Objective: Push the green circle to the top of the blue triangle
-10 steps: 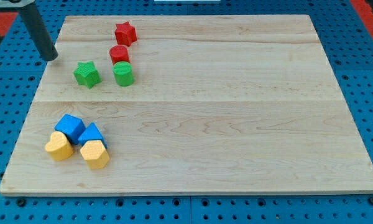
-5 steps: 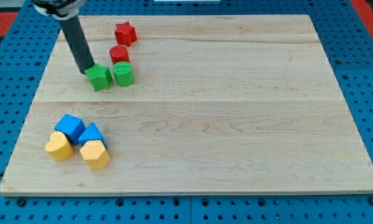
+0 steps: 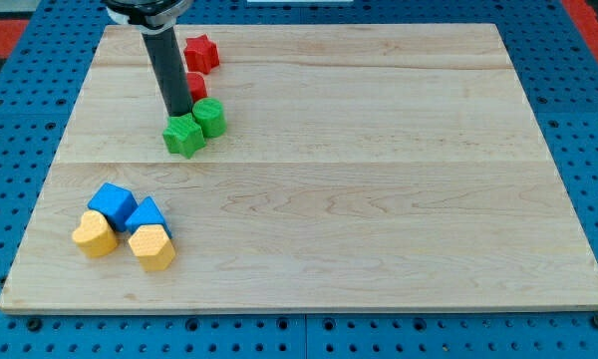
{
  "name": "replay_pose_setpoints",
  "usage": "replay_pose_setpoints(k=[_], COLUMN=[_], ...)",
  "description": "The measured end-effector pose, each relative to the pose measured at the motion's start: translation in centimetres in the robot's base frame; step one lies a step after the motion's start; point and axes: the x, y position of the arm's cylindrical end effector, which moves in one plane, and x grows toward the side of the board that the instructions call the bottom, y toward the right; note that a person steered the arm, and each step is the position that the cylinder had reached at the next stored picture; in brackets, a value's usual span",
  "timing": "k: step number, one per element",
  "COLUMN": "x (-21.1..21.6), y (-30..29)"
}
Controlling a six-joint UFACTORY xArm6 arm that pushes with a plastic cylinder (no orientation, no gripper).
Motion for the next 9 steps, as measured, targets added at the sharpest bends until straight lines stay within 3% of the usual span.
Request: replay_pose_setpoints(k=[3,4,5,7,9], x=[0.8,-1.1,1.2,7.5,9.0], y=[6.8,9.2,11.2,10.7,7.1])
